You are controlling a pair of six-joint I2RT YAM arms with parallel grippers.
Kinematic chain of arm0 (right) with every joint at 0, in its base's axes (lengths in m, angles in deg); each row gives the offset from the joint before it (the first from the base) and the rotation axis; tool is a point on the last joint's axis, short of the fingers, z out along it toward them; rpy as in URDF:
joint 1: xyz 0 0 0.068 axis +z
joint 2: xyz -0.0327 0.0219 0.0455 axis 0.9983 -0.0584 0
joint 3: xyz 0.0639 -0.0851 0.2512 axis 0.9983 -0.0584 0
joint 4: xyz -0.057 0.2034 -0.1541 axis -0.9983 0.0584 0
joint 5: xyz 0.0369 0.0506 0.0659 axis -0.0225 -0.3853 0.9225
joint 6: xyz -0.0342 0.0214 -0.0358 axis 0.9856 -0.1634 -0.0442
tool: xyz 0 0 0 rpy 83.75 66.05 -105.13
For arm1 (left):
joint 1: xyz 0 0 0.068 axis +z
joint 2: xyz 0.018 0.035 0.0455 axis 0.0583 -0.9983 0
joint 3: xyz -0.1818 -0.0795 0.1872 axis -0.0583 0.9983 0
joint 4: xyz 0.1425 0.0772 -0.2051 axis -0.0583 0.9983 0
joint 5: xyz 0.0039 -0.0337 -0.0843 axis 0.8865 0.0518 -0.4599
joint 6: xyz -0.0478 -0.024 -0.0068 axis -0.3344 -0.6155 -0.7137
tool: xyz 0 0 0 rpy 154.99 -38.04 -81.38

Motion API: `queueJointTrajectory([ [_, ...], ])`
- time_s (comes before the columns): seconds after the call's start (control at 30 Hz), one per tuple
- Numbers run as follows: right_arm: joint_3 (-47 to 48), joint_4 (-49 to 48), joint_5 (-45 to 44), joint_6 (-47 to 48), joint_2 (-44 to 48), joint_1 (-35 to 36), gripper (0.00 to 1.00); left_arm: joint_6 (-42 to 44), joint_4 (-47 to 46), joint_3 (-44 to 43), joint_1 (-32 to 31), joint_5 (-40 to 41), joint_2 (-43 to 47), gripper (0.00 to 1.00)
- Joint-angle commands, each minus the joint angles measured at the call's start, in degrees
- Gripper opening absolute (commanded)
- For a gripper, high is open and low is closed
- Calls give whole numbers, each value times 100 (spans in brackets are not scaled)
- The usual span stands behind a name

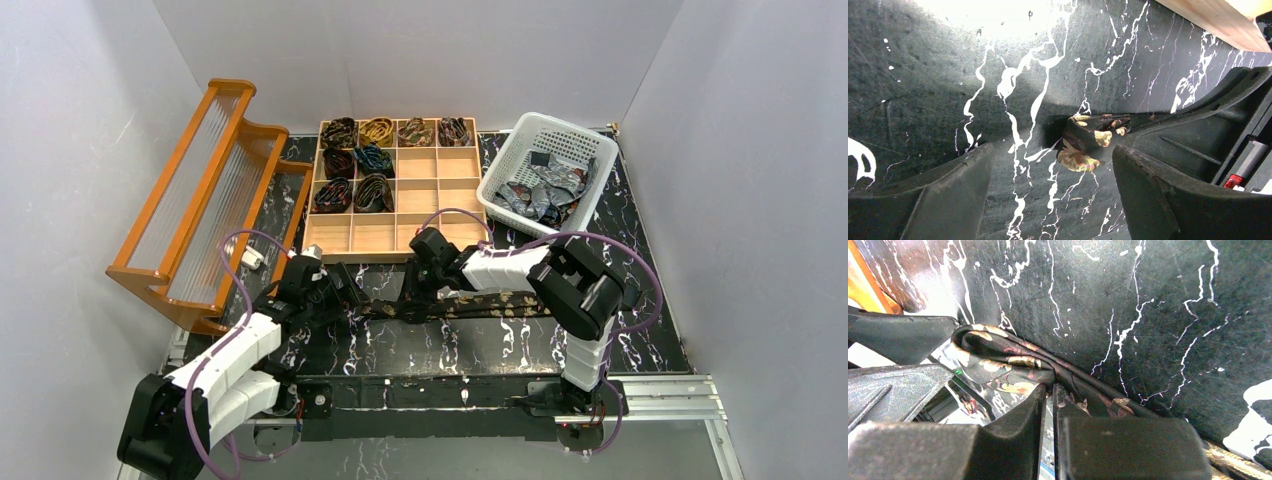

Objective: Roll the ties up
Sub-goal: Roll the tie at the center of the board.

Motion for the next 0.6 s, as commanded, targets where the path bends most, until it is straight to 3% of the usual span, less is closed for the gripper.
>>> queueJointTrajectory([
  [0.0, 220, 353, -89, 141, -148, -5, 18, -27, -191, 162, 36, -226, -101, 83],
  [0.57, 272, 721, -111, 137, -510, -73, 12, -164, -1497, 591, 36, -1267, -875, 60],
])
